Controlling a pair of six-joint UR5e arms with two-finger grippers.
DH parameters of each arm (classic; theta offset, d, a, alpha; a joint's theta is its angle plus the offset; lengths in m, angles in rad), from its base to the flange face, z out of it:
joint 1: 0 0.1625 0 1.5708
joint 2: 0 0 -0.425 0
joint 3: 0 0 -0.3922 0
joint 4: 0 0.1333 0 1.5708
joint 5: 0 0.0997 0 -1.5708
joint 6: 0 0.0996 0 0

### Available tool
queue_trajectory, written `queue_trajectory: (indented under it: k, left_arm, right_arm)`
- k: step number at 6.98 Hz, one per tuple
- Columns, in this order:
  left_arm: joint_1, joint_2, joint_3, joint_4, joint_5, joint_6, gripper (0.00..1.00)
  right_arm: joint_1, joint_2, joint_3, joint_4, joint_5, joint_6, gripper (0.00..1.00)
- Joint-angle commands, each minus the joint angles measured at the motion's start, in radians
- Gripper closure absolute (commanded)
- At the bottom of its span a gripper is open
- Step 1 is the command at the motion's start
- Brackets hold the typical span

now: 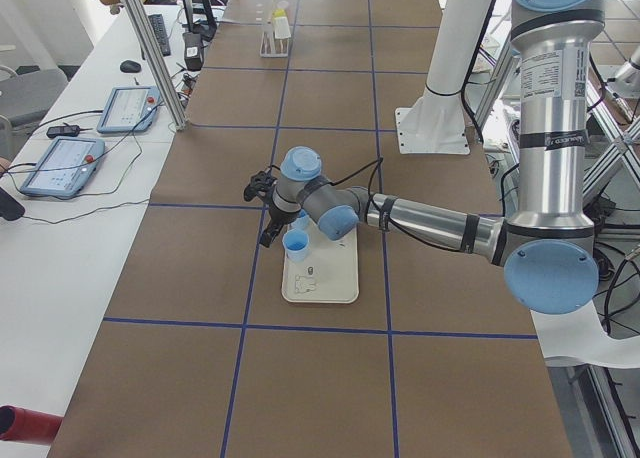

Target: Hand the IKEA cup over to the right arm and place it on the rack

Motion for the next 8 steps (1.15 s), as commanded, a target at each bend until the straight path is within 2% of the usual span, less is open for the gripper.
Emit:
queue_trajectory:
  k: [1, 2, 3, 6, 8]
  left_arm:
    - [-0.001, -0.01, 0.059, 0.018, -0.069, -0.065, 0.01]
    - [-0.001, -0.01, 0.065, 0.017, -0.125, -0.112, 0.0]
    - [0.01, -0.007, 0.062, 0.011, -0.124, -0.183, 0.0]
    - [0.095, 0.0, 0.07, 0.007, -0.12, -0.223, 0.0]
    - [0.1, 0.001, 0.099, 0.006, -0.121, -0.223, 0.01]
  right_arm:
    - [0.0, -0.004, 0.017, 0.0, -0.002, -0.003, 0.0]
    - [0.0, -0.004, 0.014, 0.0, -0.008, -0.009, 0.0]
    - [0.0, -0.01, 0.015, 0.0, -0.004, -0.009, 0.0]
    - [-0.002, -0.01, 0.014, 0.0, -0.004, -0.009, 0.0]
    - [-0.003, -0.011, 0.014, 0.0, -0.004, -0.009, 0.0]
